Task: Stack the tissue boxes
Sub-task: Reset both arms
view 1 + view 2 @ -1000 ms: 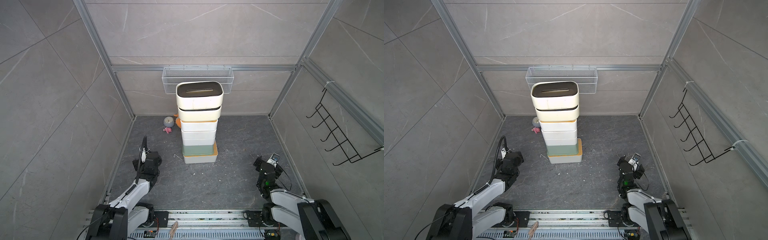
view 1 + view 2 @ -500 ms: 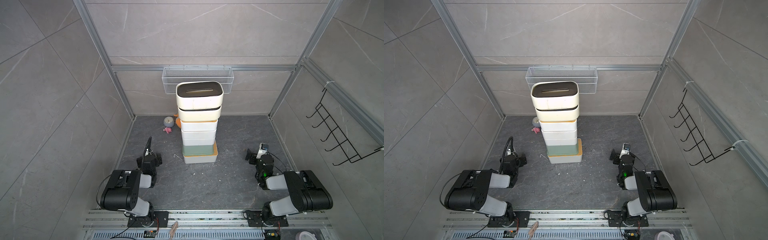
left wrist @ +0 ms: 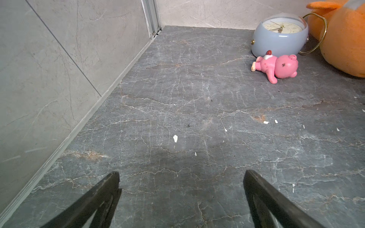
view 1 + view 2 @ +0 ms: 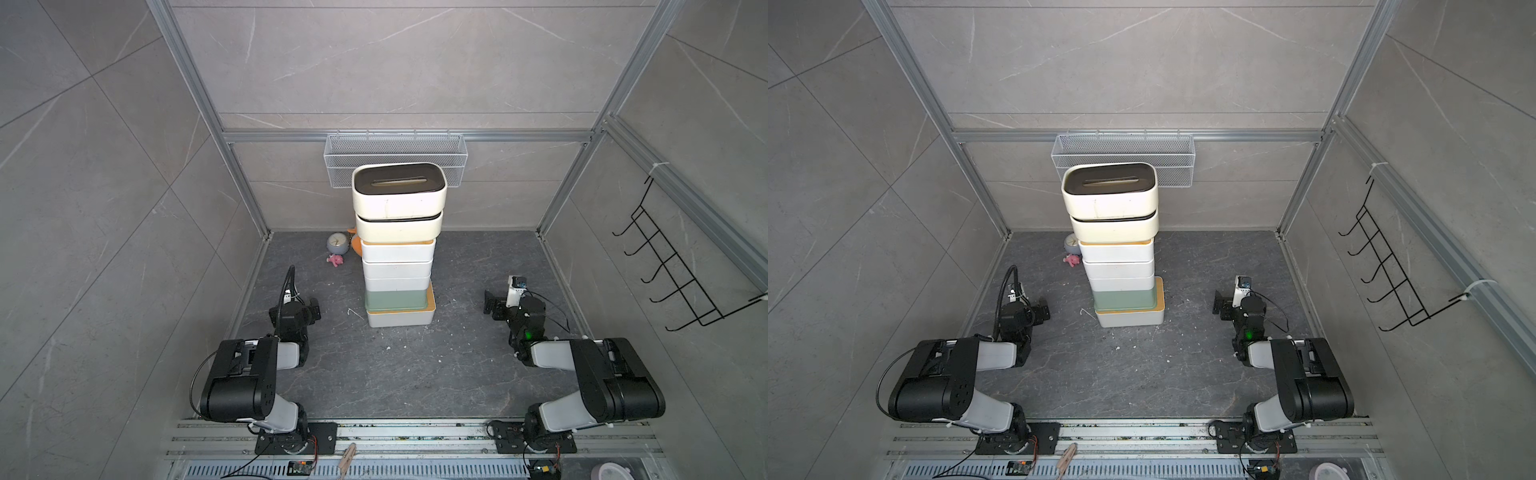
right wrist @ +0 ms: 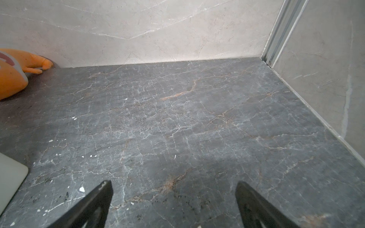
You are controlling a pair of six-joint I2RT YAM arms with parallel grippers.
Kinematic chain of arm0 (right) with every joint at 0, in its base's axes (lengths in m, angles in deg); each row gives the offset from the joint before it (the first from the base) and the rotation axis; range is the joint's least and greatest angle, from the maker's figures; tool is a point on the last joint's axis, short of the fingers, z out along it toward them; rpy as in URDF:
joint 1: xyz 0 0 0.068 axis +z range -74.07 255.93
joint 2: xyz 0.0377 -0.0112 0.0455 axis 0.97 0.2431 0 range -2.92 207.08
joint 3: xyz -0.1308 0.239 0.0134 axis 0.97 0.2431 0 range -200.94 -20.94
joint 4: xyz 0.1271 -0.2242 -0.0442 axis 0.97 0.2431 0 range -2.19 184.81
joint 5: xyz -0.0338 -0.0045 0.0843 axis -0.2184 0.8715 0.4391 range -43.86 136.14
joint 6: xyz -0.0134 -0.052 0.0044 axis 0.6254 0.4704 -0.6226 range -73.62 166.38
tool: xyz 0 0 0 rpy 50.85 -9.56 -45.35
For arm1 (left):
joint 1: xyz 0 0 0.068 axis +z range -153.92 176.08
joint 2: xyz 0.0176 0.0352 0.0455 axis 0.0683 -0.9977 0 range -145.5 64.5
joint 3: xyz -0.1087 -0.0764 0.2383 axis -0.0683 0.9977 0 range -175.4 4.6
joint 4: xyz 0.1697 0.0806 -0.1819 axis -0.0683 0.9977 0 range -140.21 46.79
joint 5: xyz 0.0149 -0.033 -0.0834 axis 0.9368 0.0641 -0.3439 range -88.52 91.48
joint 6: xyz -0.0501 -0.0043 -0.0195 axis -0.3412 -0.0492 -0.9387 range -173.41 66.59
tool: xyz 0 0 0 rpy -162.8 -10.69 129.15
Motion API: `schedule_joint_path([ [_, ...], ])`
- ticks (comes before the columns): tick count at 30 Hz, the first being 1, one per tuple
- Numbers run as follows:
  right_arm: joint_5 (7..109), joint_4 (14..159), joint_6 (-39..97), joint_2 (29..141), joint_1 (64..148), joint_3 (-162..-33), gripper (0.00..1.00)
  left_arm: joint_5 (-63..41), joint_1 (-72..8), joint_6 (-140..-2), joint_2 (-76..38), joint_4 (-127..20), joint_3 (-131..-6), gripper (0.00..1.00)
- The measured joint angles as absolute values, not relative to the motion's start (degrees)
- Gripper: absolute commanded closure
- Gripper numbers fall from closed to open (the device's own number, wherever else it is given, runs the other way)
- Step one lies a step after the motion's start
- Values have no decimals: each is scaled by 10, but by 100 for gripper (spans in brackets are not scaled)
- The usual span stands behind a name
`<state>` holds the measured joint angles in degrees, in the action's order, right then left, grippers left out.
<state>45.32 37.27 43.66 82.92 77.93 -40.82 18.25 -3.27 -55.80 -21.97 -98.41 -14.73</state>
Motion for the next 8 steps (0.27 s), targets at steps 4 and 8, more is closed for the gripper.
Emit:
schedule_joint_path([
  [4,455,381,437,829,779,-409,0,179,-33,-558,-220,-984,-147,0],
  [8,455,386,437,830,779,-411,0,179,-33,-558,-220,-983,-147,0],
])
